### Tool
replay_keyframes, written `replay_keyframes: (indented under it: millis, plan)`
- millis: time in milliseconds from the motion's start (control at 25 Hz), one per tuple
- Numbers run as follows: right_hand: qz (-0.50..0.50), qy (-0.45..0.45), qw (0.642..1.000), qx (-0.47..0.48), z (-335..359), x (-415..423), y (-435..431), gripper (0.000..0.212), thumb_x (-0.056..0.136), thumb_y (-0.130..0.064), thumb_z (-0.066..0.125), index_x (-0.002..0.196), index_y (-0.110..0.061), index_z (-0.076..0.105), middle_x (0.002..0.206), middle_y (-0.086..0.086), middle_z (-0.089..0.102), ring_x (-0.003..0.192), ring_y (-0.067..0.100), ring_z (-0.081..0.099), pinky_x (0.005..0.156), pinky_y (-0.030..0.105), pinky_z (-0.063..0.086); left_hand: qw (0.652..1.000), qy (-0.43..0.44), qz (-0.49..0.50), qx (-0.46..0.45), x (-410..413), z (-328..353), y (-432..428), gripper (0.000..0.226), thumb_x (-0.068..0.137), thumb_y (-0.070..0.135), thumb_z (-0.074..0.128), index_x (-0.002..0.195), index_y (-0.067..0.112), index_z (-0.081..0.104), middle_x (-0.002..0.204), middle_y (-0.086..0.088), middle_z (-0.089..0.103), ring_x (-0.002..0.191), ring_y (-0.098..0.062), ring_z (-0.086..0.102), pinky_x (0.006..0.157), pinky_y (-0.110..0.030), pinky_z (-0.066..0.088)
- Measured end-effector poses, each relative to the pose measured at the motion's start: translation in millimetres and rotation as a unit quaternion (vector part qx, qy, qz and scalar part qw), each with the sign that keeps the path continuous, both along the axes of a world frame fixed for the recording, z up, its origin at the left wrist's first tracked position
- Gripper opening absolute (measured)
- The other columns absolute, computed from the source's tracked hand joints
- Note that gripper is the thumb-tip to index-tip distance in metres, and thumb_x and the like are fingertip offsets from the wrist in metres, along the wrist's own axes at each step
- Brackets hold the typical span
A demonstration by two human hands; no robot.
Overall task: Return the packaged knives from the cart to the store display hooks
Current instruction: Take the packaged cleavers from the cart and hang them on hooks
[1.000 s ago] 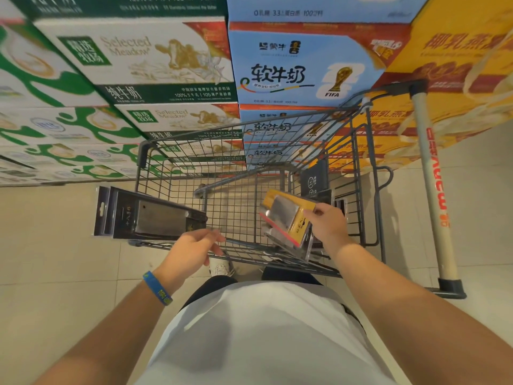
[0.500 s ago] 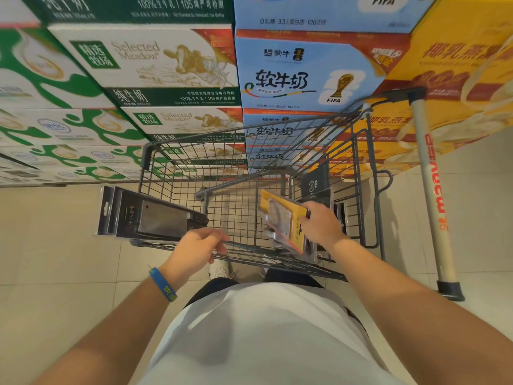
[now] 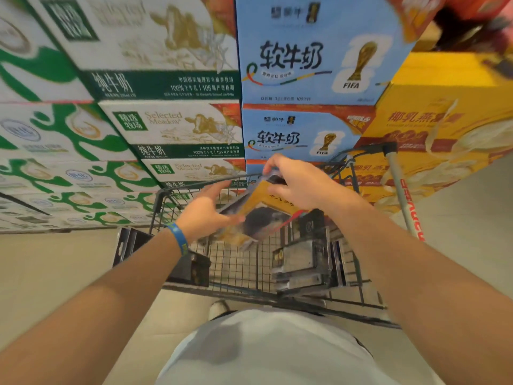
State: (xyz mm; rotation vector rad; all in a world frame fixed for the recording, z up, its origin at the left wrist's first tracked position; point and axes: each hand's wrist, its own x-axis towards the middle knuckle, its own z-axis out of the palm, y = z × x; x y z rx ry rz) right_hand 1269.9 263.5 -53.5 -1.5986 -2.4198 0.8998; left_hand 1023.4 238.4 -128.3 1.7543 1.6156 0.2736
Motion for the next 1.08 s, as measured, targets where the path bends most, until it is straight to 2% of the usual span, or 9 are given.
replay_keyframes:
  millis: [80,160,240,400,560,640,760,880,1080]
  plan:
    - [0.035,0.038,0.998,0.04,40,-6,5,0.018,0.1,-0.03,0.065,0.114,-0.031,0.053,0.118,-0.013,0.065,0.108,0.01,0.059,0.071,0.018,0.04,0.999,0.01,-0.048,0.011,-1,21,18,0.099,0.062,0.07,0.078,0.146,0.041,0.036,0.137,0.023,0.04,0.119,-0.005,0.045,0.096,-0.026,0.041]
    - [0.052,0.065,0.991,0.107,81,-17,12,0.015,0.099,-0.031,0.067,0.111,-0.031,0.058,0.117,-0.013,0.068,0.113,0.01,0.061,0.077,0.019,0.043,0.998,-0.038,-0.052,0.006,-4,41,31,0.082,0.059,0.071,0.08,0.13,0.037,0.059,0.128,0.024,0.058,0.11,-0.004,0.058,0.096,-0.034,0.051]
    - [0.065,0.086,0.978,0.178,117,-27,20,0.014,0.098,-0.034,0.067,0.111,-0.029,0.064,0.1,-0.016,0.066,0.096,0.01,0.064,0.074,0.021,0.044,0.988,-0.148,-0.039,0.013,-4,57,37,0.058,0.062,0.059,0.086,0.111,0.032,0.071,0.107,0.015,0.074,0.099,-0.008,0.069,0.089,-0.043,0.057]
    - [0.072,0.076,0.951,0.29,163,-33,35,0.021,0.097,-0.043,0.064,0.111,-0.027,0.068,0.088,-0.017,0.067,0.074,0.003,0.061,0.065,0.016,0.041,0.953,-0.295,0.0,0.073,4,85,34,0.037,0.077,0.037,0.083,0.109,0.021,0.072,0.106,0.004,0.076,0.101,-0.015,0.071,0.091,-0.046,0.057]
    - [-0.032,0.109,0.899,0.424,164,-39,48,0.052,0.095,-0.053,0.062,0.136,-0.021,0.06,0.125,-0.003,0.069,0.113,0.014,0.063,0.087,0.016,0.042,0.935,-0.292,0.092,0.18,7,104,33,0.031,0.081,0.041,0.077,0.102,0.019,0.07,0.096,0.0,0.076,0.09,-0.018,0.072,0.081,-0.048,0.059]
    - [-0.16,0.206,0.889,0.376,138,-49,38,0.079,0.088,-0.067,0.064,0.152,-0.027,0.04,0.148,-0.006,0.051,0.133,0.006,0.047,0.103,0.015,0.035,0.916,-0.322,0.155,0.181,0,111,33,0.033,0.081,0.047,0.075,0.099,0.02,0.069,0.092,-0.004,0.076,0.087,-0.024,0.072,0.078,-0.048,0.059]
    - [-0.26,0.297,0.912,0.115,78,-77,1,0.112,0.06,-0.084,0.076,0.153,-0.042,0.03,0.147,-0.015,0.05,0.131,0.003,0.051,0.101,0.028,0.051,0.857,-0.432,0.245,0.138,-14,120,28,0.048,0.07,0.06,0.075,0.102,0.026,0.069,0.094,0.002,0.077,0.089,-0.022,0.073,0.067,-0.031,0.06]
    - [-0.27,0.365,0.891,0.026,42,-93,-6,0.077,0.054,-0.071,0.089,0.118,-0.038,0.062,0.107,-0.014,0.074,0.09,0.0,0.071,0.069,0.026,0.061,0.838,-0.464,0.273,0.095,-26,125,28,0.056,0.058,0.067,0.081,0.098,0.028,0.074,0.097,0.002,0.077,0.09,-0.02,0.074,0.076,-0.038,0.061]
    - [-0.371,0.416,0.827,0.072,31,-104,0,0.06,0.057,-0.072,0.085,0.095,-0.03,0.065,0.086,-0.019,0.075,0.075,0.002,0.071,0.057,0.02,0.056,0.83,-0.428,0.339,0.109,-65,127,23,0.061,0.055,0.072,0.081,0.094,0.025,0.075,0.093,0.0,0.078,0.09,-0.023,0.074,0.083,-0.052,0.059]
